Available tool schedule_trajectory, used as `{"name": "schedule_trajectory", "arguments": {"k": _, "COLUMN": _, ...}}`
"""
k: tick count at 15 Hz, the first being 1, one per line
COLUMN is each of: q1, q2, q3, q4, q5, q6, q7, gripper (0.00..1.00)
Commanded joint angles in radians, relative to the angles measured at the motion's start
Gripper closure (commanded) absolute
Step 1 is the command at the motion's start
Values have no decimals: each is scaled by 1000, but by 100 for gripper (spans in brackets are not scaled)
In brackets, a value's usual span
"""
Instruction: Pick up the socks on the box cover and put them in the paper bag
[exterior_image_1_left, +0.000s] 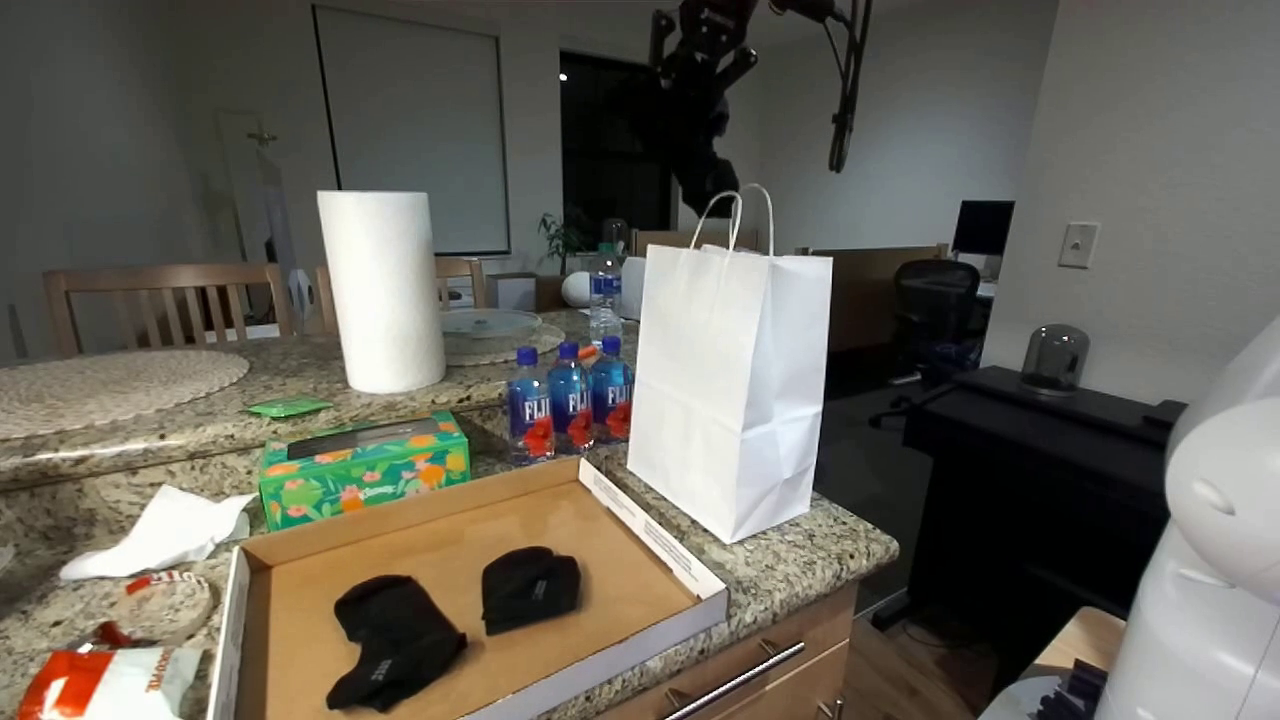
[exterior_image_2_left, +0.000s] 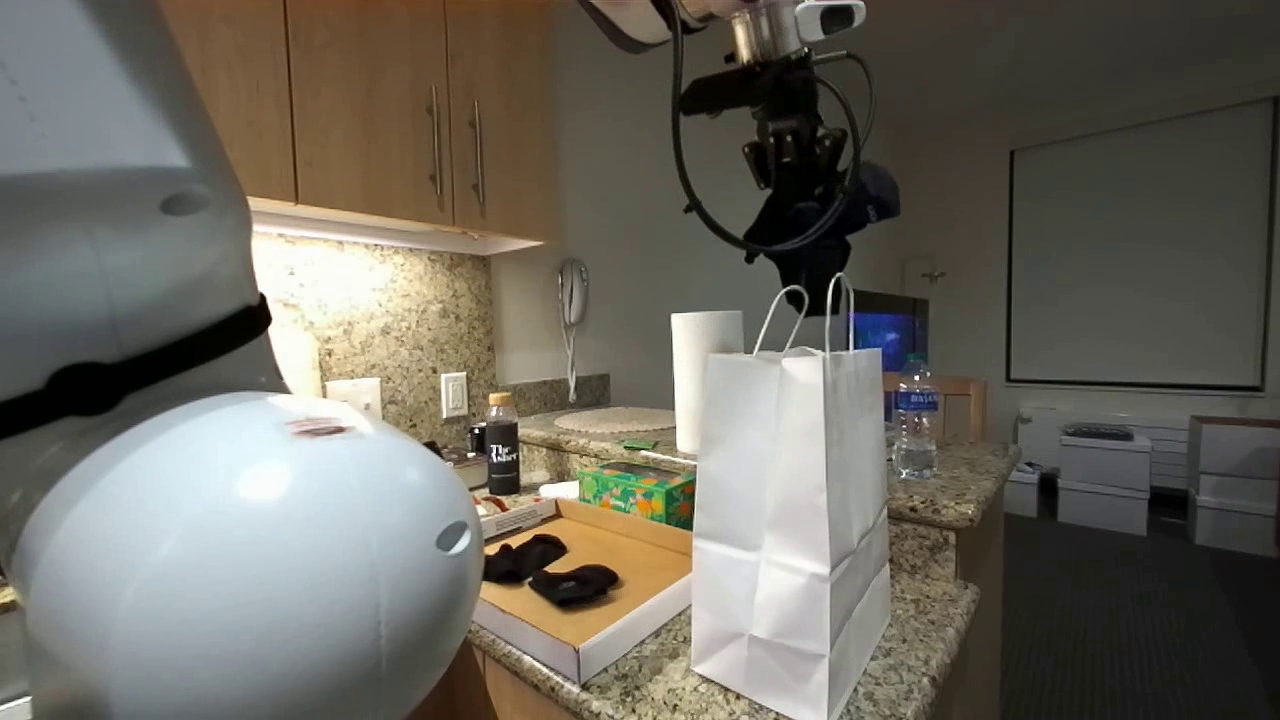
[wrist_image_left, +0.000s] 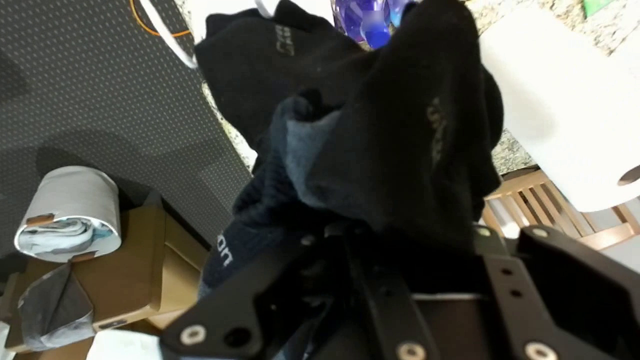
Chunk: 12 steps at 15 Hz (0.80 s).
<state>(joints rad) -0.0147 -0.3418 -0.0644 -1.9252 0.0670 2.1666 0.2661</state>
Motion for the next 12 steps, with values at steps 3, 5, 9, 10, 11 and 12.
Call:
{"name": "schedule_trajectory", "arguments": {"k": 3, "q1": 1, "q2": -47, "q3": -59, "q4": -136, "q5": 160, "q6": 64, "q7": -172, "gripper": 88}}
{"name": "schedule_trajectory", "arguments": {"k": 5, "q1": 1, "q2": -57, "q3": -60, "q4": -154, "q5": 182, "q6": 63, "q7": -199, "gripper": 88}}
{"name": "schedule_trajectory", "arguments": {"k": 9, "q1": -5, "q2": -73, "q3": -29, "q4": -184, "q5": 153, "q6": 76, "q7": -183, "gripper": 88}}
{"name": "schedule_trajectory", "arguments": {"k": 10, "q1": -6, "q2": -90, "q3": -22, "q4": -206, "q5": 148, "q6": 78, "q7": -181, "gripper": 88}}
{"name": "schedule_trajectory", "arguments": {"k": 11, "q1": -7, "q2": -101, "q3": -15, "q4": -220, "q5": 143, "q6": 82, "q7": -175, "gripper": 88}}
{"name": "schedule_trajectory", "arguments": {"k": 12, "q1": -17, "q2": -113, "q3": 6, "q4": -245, "q5": 117, "q6": 103, "q7": -149, "gripper": 88}}
